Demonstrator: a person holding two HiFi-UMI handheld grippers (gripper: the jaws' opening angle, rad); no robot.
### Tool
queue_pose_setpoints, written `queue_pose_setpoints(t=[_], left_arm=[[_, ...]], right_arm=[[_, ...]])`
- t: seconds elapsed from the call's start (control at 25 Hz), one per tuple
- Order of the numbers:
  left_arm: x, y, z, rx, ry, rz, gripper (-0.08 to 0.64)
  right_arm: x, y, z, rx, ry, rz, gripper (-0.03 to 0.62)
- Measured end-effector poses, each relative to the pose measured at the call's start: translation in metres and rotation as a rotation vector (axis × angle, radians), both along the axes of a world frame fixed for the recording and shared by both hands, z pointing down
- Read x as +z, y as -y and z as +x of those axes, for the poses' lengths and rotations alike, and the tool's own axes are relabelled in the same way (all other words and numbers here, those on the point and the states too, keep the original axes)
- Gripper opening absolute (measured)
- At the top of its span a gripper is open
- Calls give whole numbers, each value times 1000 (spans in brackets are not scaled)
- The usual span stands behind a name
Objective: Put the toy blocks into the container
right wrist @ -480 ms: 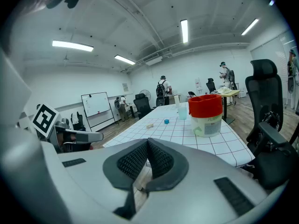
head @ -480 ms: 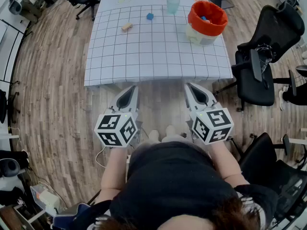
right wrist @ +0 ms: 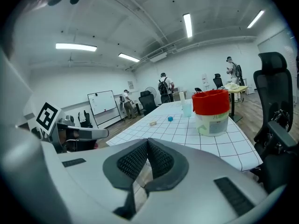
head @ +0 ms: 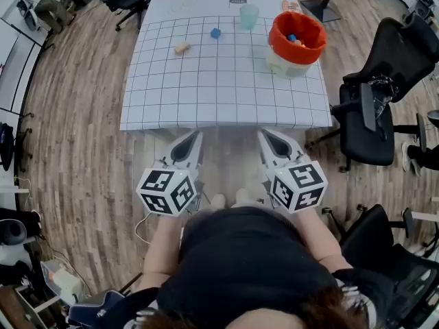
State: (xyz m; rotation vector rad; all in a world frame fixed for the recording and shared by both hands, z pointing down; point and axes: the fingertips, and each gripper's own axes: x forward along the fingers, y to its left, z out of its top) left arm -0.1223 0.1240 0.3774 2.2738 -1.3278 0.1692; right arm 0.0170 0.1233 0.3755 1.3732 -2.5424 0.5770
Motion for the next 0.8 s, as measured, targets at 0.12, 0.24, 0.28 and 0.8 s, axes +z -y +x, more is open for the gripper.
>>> queue_pose_setpoints(t=[0.12,0.24,0.28,0.8], left_arm=[[4,5,10,-4,-4,-18,26],[6,10,18,-22,0,-15,26],[5,11,20,-30,1,-7,26],[20,44,30,-3,43,-21,26]], right_arm=[[4,5,6,-19,7,-13,15],[9,8,14,-34,4,-13,15],[10,10,17,-36,0,-12,15],[16,41,26,-35,9,-22,15]])
